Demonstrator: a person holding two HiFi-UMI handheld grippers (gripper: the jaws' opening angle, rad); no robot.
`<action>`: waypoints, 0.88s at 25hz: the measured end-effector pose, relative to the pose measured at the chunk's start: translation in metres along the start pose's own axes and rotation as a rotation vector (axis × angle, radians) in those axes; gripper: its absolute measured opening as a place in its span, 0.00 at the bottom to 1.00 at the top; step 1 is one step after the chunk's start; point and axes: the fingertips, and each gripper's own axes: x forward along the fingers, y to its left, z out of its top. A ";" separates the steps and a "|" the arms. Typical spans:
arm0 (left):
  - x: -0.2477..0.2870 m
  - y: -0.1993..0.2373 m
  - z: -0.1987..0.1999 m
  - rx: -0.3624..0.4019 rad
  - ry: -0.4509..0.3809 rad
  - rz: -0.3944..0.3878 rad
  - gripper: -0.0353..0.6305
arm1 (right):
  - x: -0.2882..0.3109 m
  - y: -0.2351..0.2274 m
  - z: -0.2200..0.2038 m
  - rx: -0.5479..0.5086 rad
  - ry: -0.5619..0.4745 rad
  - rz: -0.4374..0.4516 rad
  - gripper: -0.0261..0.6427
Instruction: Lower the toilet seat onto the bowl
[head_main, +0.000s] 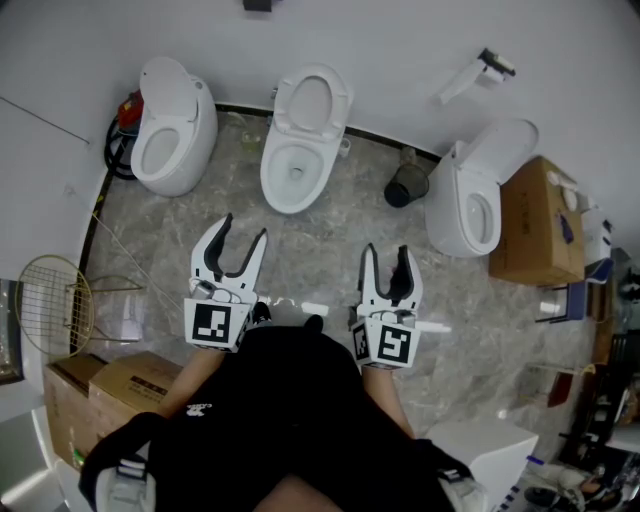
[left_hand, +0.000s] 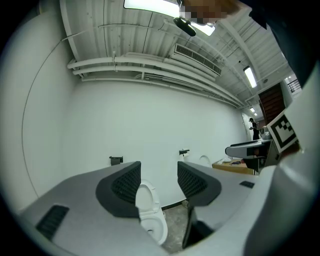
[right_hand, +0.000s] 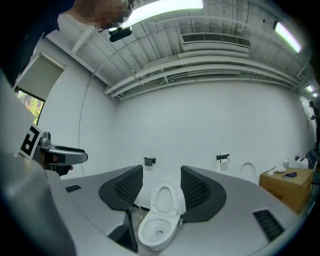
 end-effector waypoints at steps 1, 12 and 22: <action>0.000 -0.001 0.000 0.002 0.001 0.001 0.39 | 0.000 -0.001 0.000 0.000 0.003 0.001 0.40; 0.004 -0.002 -0.004 0.006 0.004 -0.005 0.63 | 0.000 -0.002 -0.001 0.026 -0.003 0.020 0.58; 0.003 -0.002 -0.003 -0.008 -0.002 -0.024 0.81 | 0.000 0.005 -0.003 0.023 0.013 0.049 0.70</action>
